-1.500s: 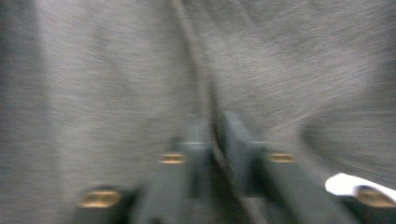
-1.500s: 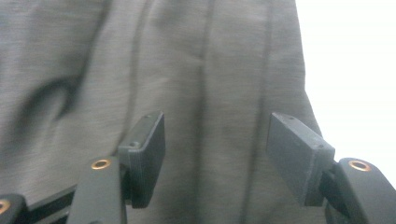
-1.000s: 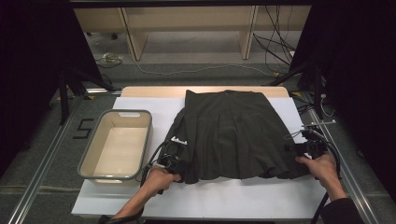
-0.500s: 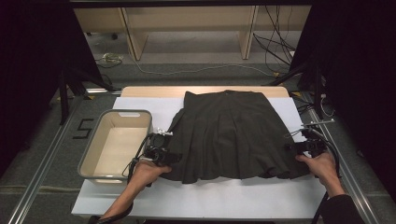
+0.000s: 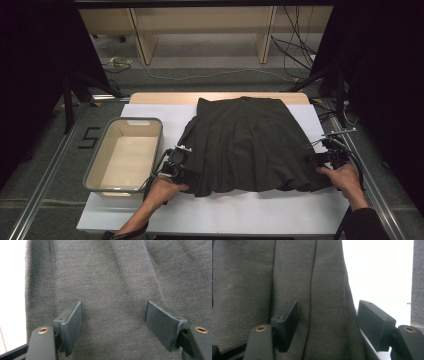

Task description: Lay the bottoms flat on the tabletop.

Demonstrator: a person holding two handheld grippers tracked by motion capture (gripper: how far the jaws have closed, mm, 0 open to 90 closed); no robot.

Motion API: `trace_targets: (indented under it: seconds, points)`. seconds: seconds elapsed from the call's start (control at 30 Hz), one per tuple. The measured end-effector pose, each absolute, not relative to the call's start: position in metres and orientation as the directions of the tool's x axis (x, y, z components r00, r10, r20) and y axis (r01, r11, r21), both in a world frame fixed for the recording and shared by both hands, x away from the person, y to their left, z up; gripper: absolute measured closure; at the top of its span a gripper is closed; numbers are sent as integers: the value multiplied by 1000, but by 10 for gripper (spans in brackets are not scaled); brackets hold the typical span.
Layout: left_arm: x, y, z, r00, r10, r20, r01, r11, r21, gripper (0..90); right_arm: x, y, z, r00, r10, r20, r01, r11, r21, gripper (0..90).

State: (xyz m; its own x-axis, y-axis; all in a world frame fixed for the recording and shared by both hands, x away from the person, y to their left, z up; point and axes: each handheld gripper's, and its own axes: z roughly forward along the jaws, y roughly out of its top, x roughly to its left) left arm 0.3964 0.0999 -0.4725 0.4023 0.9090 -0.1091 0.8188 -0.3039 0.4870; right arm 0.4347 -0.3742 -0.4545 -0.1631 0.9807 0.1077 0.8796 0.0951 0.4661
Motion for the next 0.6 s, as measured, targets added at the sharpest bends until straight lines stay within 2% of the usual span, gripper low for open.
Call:
trace_targets:
  seconds: [0.17,0.23,0.3,0.37,0.47,0.53,0.6]
  points:
    - [393,100,-475,460,879,-125,793,-344,502,605,435,-376,-455,-164,979,122,885,91,457,348]
    - [393,98,-475,468,880,-77,778,-370,507,720,435,-376,-456,-159,979,131,891,85,446,370]
    - [394,100,-476,460,877,-139,793,-336,508,864,435,-376,-457,-165,978,129,895,93,436,419]
    - [393,99,-476,475,869,-136,788,-352,506,893,434,-374,-457,-168,977,135,898,95,430,485]
    - [393,98,-477,476,850,-223,804,-319,501,896,434,-373,-457,-176,975,136,899,103,426,577]
    - [391,95,-476,491,842,-225,798,-331,504,897,433,-374,-457,-180,973,146,898,102,427,669]
    - [388,93,-474,492,808,-324,820,-305,484,896,433,-375,-457,-186,970,159,900,103,424,748]
